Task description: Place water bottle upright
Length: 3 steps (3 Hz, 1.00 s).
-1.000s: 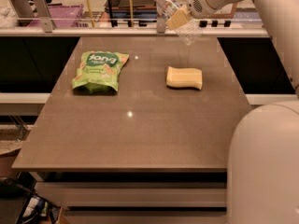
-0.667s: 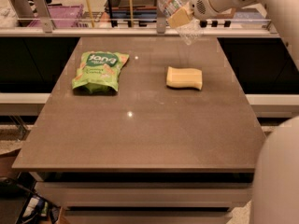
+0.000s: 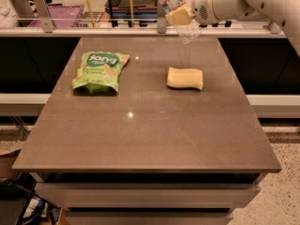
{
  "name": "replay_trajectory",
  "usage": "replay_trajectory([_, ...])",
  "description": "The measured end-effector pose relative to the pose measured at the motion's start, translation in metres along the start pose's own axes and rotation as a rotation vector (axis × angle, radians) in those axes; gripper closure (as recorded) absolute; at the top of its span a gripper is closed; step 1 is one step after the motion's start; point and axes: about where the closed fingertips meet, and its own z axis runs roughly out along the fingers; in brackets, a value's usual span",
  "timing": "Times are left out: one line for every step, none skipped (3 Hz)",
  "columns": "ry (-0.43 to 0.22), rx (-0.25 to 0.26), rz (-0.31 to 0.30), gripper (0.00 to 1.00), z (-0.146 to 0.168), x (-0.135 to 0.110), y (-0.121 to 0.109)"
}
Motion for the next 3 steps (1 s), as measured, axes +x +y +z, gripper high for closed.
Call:
replay_trajectory([0.000, 0.000, 0.000, 1.00, 0.000, 0.000, 0.000])
replay_trajectory([-0.031, 0.004, -0.032, 1.00, 0.001, -0.011, 0.000])
replay_trajectory([-0.088, 0.004, -0.077, 1.00, 0.002, -0.028, 0.000])
